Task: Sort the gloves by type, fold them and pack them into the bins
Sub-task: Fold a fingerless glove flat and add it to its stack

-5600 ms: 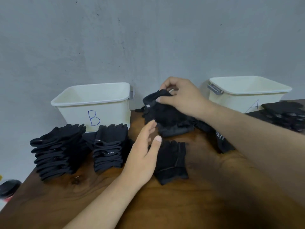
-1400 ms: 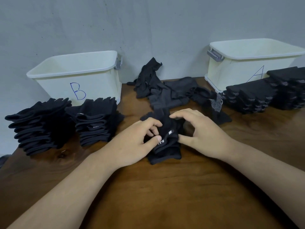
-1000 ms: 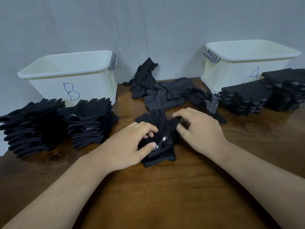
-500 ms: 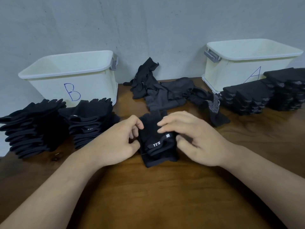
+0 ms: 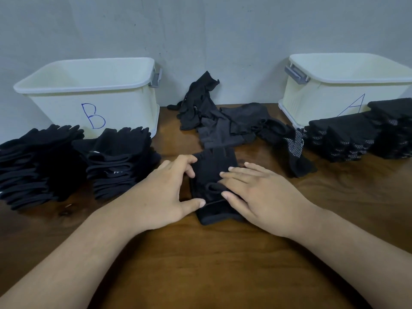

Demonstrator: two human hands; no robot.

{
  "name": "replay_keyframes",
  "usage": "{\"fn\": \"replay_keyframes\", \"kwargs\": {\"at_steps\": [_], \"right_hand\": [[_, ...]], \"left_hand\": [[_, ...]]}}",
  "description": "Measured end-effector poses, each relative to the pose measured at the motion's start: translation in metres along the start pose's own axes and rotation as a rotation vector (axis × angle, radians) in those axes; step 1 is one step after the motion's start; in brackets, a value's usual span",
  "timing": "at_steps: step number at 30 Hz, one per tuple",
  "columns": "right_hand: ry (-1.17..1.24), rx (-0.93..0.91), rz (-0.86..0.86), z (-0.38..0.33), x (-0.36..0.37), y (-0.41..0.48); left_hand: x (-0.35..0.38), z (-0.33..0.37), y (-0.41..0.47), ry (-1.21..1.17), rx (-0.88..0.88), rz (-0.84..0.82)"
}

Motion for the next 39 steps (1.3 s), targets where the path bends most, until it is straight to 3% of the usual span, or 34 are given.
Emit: {"fn": "replay_keyframes", "kwargs": {"at_steps": [6,11,21,26,30,33,35,37,39], "right_hand": [[0.029,0.003,0.179,0.001,-0.019,0.005],[0.04,-0.144,0.026,-0.001,-0.017,0.0],[0.152,-0.11,-0.122,0.005,-0.006,-0.003],[0.164,-0.099,-0.101,0.007,0.0,-0.001],[0.191,-0.093,-0.093,0.007,0.003,-0.001],[0.259,-0.087,-0.127,0.007,0.006,-0.003],[0.44,-0.021,-0.072,0.013,-0.001,-0.004],[0.644,0.095,0.142,0.027,-0.015,-0.002],[0.699,0.234,0.388,0.047,-0.027,-0.005]], "left_hand": [[0.007,0.004,0.005,-0.05,-0.027,0.059],[0.009,-0.002,0.007,-0.085,-0.035,0.061],[0.008,-0.005,0.005,-0.115,0.019,0.053],[0.005,0.0,0.003,-0.089,0.046,0.113],[0.0,0.012,0.0,-0.05,0.218,0.139],[0.004,0.017,-0.003,-0.036,0.333,0.067],[0.005,0.016,-0.002,-0.084,0.314,0.021],[0.005,0.015,-0.001,-0.115,0.286,0.008],[0.004,0.014,-0.002,-0.156,0.246,-0.012]]}}
Point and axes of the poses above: each hand's wrist, its own y-axis towards the middle knuckle, its own x-axis out of the palm, z = x × y, the point moved 6 cm from there along y, towards the middle knuckle, and after that the axes turned 7 degrees about z, right-handed, at the moved point
